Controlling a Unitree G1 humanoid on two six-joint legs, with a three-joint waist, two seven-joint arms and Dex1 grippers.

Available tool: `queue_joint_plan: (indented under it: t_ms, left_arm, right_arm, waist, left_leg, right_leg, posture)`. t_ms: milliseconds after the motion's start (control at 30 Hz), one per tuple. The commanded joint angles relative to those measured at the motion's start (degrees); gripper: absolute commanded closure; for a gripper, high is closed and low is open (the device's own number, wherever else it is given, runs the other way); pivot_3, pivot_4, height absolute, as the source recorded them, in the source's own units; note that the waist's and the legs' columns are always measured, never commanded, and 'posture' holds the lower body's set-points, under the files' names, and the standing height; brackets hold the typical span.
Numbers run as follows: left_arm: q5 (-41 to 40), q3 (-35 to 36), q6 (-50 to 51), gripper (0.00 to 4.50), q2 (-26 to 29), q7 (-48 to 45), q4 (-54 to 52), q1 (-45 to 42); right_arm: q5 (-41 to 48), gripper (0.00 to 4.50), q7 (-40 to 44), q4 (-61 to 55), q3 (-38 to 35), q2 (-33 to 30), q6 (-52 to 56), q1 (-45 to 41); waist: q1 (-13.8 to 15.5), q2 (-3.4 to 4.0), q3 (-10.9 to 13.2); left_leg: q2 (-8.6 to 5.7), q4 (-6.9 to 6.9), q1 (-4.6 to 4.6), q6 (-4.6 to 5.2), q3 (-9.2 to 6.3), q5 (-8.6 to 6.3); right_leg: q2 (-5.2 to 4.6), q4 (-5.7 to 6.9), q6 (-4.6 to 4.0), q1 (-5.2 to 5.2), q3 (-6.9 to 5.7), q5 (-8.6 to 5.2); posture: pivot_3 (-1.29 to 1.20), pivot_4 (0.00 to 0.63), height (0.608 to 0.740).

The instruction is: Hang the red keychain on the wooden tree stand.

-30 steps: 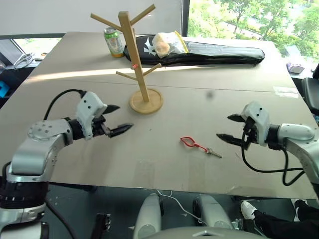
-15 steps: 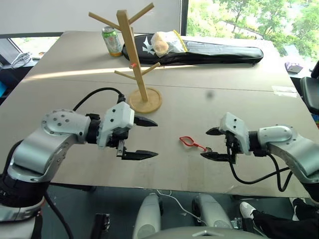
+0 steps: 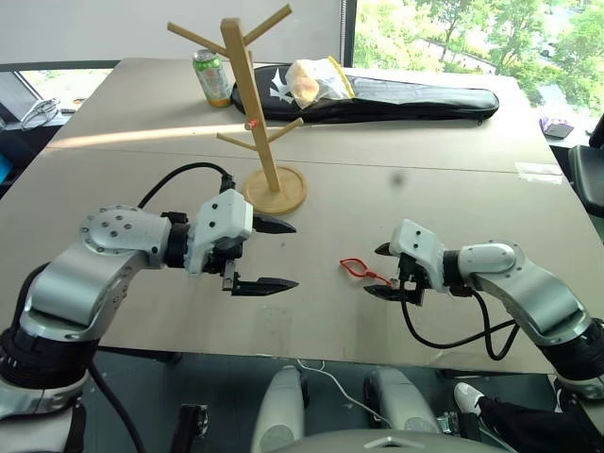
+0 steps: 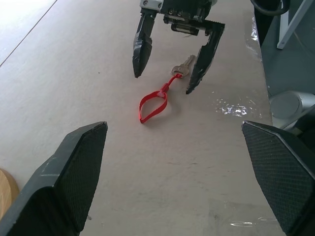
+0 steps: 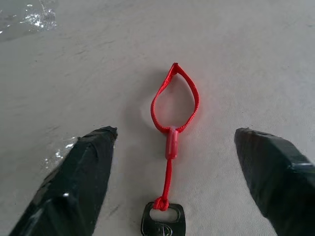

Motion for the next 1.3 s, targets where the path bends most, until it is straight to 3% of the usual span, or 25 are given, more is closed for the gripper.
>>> queue_joint_plan:
  t_ms: [33, 100, 200, 700, 767, 933, 1300]
  left_arm:
    - [-0.37, 0.41, -0.3, 0.0, -0.18, 0.46, -1.48, -0.34]
    - [-0.56, 0.4, -0.01, 0.0, -0.32, 0.73, -1.79, -0.41]
    - [-0.65, 0.38, 0.27, 0.0, -0.47, 1.0, -2.04, -0.49]
    - [-1.65, 0.77, 2.22, 0.0, -0.76, 2.4, -3.0, -1.2]
    - [-1.66, 0.73, 2.31, 0.0, -0.78, 2.45, -3.0, -1.31]
    - [-1.48, 0.47, 2.36, 0.0, -0.92, 2.47, -2.8, -1.74]
    - [-1.31, 0.41, 2.35, 0.0, -0.95, 2.42, -2.5, -2.47]
  right_arm:
    - [-1.14, 2.41, 0.95, -0.47, 0.26, -0.09, -2.52, 0.07]
    - [-2.22, 3.03, 1.42, -0.19, 0.97, -0.51, -3.93, 0.49]
    - [-3.93, 4.45, 1.81, 0.59, 1.83, -0.7, -5.93, 1.01]
    - [-0.87, 4.45, 2.94, -1.47, -0.34, 1.57, -0.49, 0.78]
    - [0.09, 3.86, 2.71, -1.85, -1.01, 1.97, 1.06, 0.56]
    - [-0.38, 1.59, 1.76, -1.32, -0.61, 2.02, 1.44, 0.19]
    - [-1.8, 1.59, 1.53, -0.3, 0.49, 2.19, 0.27, 0.26]
  waist:
    - [-0.03, 0.0, 0.0]
    - [-0.01, 0.0, 0.0]
    - [0.0, 0.0, 0.0]
    - [-0.06, 0.0, 0.0]
    - [-0.06, 0.0, 0.0]
    - [0.0, 0.0, 0.0]
    - [-0.02, 0.0, 0.0]
  left_leg:
    - [0.0, 0.0, 0.0, 0.0, 0.0, 0.0]
    - [0.0, 0.0, 0.0, 0.0, 0.0, 0.0]
    - [0.0, 0.01, 0.0, 0.0, 0.0, 0.0]
    - [0.0, 0.02, 0.01, 0.0, -0.01, 0.0]
    - [0.0, 0.02, 0.01, 0.0, -0.01, 0.0]
    - [0.0, 0.04, 0.0, 0.0, -0.01, 0.0]
    - [0.0, 0.04, 0.0, 0.0, -0.01, 0.0]
  right_leg:
    - [0.0, 0.0, 0.0, 0.0, 0.0, 0.0]
    - [0.0, 0.0, 0.0, 0.0, 0.0, 0.0]
    - [0.0, 0.0, 0.0, 0.0, 0.0, 0.0]
    - [0.0, 0.04, 0.0, 0.0, 0.0, 0.0]
    - [0.01, 0.04, 0.0, 0.0, 0.0, 0.01]
    - [0.0, 0.04, 0.0, 0.0, 0.0, 0.01]
    - [0.0, 0.04, 0.0, 0.0, 0.0, 0.01]
  posture:
    - [0.0, 0.15, 0.74]
    - [0.0, 0.15, 0.74]
    - [0.0, 0.15, 0.74]
    - [0.0, 0.15, 0.74]
    - [0.0, 0.15, 0.74]
    - [0.0, 0.15, 0.74]
    - [0.0, 0.15, 0.74]
